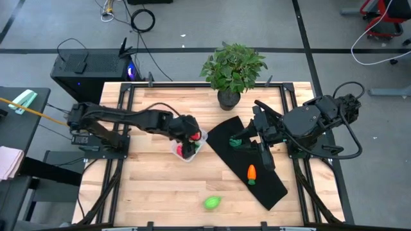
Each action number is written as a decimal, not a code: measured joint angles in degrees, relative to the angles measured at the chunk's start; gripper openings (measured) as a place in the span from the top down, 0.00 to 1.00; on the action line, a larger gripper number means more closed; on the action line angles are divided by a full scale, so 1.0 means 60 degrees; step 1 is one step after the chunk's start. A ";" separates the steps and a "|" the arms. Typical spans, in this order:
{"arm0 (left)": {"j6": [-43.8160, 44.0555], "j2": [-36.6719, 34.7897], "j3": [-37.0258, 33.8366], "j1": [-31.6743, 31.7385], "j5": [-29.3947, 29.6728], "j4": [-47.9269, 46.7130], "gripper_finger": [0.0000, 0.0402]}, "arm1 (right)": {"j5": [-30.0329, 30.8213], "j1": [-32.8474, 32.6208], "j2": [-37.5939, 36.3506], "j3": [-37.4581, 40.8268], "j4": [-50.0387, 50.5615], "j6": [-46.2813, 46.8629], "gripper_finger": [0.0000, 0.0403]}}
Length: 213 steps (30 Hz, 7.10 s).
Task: Pick and placing Produce into tupperware
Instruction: Put the green lemon into the transparent bin
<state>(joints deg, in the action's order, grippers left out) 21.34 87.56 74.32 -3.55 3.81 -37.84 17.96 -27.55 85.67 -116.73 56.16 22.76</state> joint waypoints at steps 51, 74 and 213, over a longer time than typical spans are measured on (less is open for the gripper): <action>0.0572 -0.6328 -0.6105 -0.0059 0.1579 0.6692 0.48 | 0.2055 -0.1936 -0.0074 0.6754 -0.6595 0.6225 0.60; 0.0303 -0.7447 -0.6098 0.0040 0.1571 0.5543 0.49 | -0.0569 -0.0801 0.2901 0.7038 -0.8009 0.2745 0.60; -0.0173 -0.7615 -0.6094 0.0040 0.1571 0.5521 0.56 | -0.1831 0.1718 0.6264 0.2295 -0.0910 -0.3302 0.39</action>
<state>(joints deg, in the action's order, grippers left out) 20.30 41.87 37.76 -3.31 13.23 -4.71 6.97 -17.24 123.25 -102.96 50.70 2.95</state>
